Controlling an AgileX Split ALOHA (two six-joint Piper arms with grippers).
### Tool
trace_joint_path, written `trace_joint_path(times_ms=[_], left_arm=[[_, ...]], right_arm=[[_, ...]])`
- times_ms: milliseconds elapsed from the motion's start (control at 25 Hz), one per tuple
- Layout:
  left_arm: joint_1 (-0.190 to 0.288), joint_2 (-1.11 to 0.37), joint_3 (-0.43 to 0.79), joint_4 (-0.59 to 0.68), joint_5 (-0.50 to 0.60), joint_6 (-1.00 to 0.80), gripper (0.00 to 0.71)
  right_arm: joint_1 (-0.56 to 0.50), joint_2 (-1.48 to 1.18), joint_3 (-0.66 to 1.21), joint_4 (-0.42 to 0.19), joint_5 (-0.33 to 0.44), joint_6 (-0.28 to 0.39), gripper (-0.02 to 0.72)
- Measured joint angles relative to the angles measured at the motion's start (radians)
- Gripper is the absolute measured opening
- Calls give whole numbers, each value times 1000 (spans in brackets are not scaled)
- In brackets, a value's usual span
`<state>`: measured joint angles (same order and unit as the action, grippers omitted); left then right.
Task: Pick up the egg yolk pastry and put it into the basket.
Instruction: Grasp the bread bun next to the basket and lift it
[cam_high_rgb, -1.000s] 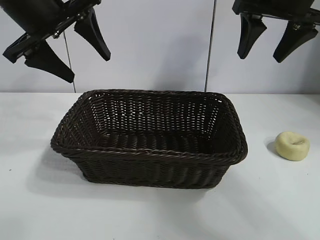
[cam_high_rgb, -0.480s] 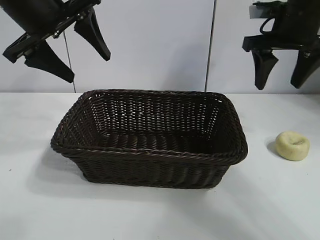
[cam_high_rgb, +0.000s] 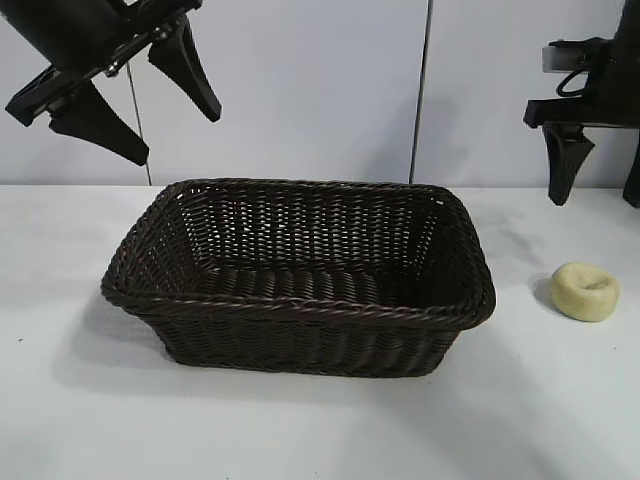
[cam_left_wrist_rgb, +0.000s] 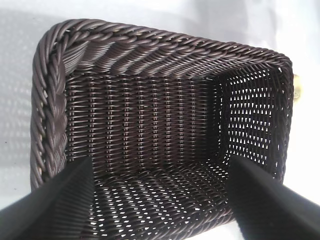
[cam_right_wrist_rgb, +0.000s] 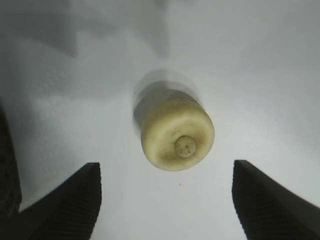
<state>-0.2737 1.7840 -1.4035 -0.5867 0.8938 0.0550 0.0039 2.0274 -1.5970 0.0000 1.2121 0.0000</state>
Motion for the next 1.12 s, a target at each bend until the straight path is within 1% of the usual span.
trace_joint_path(times_ms=[120, 320, 440, 560, 680, 760, 840, 920, 1040, 1080, 1120], left_arm=[[0, 0, 0, 0, 0, 0, 540], [0, 0, 0, 0, 0, 0, 540], [0, 0, 0, 0, 0, 0, 540], [0, 0, 0, 0, 0, 0, 540], [0, 0, 0, 0, 0, 0, 540], [0, 0, 0, 0, 0, 0, 540], [0, 0, 0, 0, 0, 0, 540], [0, 0, 0, 0, 0, 0, 540], [0, 0, 0, 0, 0, 0, 540], [0, 0, 0, 0, 0, 0, 540], [0, 0, 0, 0, 0, 0, 540]], right_arm=[[0, 0, 40, 0, -28, 0, 525], [0, 0, 110, -40, -98, 0, 525], [-4, 0, 129, -80, -139, 33, 525], [-17, 0, 130, -90, -167, 51, 525], [-33, 3, 130, -69, -177, 51, 525], [-40, 15, 130, -32, -182, 33, 525], [-41, 34, 130, 12, -184, 0, 525], [-41, 51, 130, 36, -190, -12, 525], [-41, 71, 130, 40, -200, -17, 524], [-41, 76, 130, 33, -200, -15, 525], [-41, 82, 130, 20, -203, 0, 525]])
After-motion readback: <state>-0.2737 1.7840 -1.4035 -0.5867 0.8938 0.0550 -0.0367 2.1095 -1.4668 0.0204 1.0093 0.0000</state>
